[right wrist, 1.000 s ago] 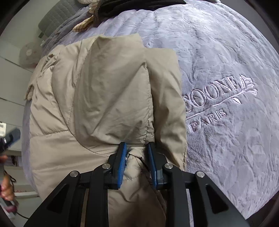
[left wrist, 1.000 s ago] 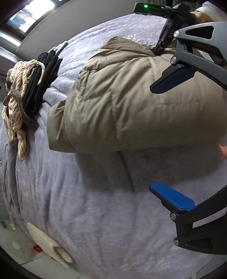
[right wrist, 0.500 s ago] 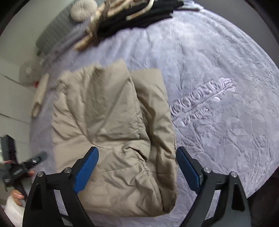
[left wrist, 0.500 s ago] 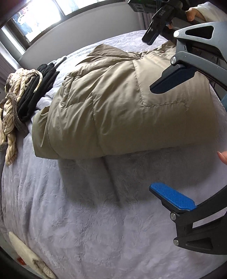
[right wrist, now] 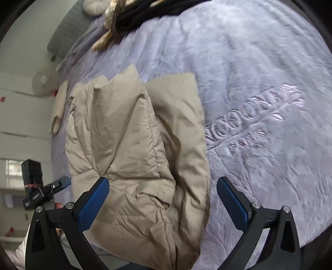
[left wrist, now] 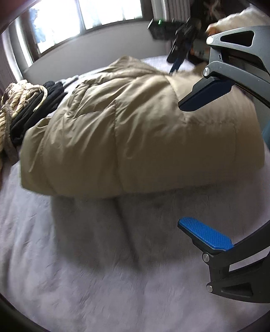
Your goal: Fold large clothes
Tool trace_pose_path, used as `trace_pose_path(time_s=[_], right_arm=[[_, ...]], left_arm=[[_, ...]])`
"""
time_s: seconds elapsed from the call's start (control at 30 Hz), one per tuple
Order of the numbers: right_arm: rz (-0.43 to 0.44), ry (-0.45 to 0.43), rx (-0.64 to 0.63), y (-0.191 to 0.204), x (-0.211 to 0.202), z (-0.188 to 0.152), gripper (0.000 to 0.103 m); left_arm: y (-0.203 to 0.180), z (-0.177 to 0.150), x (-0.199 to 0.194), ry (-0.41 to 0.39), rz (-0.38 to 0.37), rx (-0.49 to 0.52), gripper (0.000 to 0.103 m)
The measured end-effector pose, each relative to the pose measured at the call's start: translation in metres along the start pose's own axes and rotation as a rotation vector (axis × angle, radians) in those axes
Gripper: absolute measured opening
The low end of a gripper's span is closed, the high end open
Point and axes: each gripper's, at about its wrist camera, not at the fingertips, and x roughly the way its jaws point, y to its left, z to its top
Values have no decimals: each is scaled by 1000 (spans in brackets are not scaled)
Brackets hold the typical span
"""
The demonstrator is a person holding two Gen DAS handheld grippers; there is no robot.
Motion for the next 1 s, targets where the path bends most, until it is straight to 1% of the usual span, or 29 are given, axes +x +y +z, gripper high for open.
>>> trace_pose_path(time_s=[0.1, 0.17, 0.27, 0.4, 0.53, 0.6, 0.67, 0.8, 0.87, 0.9, 0.93, 0.97, 1.0], right_arm=[[16, 64, -48, -4, 15, 16, 103], [39, 106, -58, -10, 28, 25, 103], [108, 171, -44, -24, 53, 37, 103], [253, 236, -33, -33, 83, 50, 103], [365, 259, -39, -34, 101, 65, 103], [409, 276, -29, -33, 112, 72, 103], [425, 285, -21, -29, 120, 76, 103], [412, 279, 14, -26, 125, 79, 103], [405, 286, 33, -27, 125, 79, 99], [405, 287, 47, -27, 123, 79, 92], [411, 287, 54, -27, 122, 79, 80], [421, 281, 65, -28, 119, 77, 75], [435, 268, 71, -28, 113, 77, 65]], left_arm=[[10, 7, 14, 46, -135, -43, 102], [17, 12, 25, 65, -210, -67, 102], [24, 18, 40, 79, -265, -81, 102], [31, 21, 61, 99, -321, -82, 102], [38, 22, 80, 120, -377, -109, 103], [39, 22, 89, 129, -387, -131, 103], [36, 22, 95, 136, -382, -142, 103], [24, 20, 96, 114, -318, -138, 103], [14, 18, 91, 92, -274, -112, 102], [8, 16, 86, 76, -248, -100, 100], [3, 15, 82, 60, -226, -91, 99], [0, 15, 79, 52, -213, -87, 98], [-6, 13, 76, 39, -190, -78, 97]])
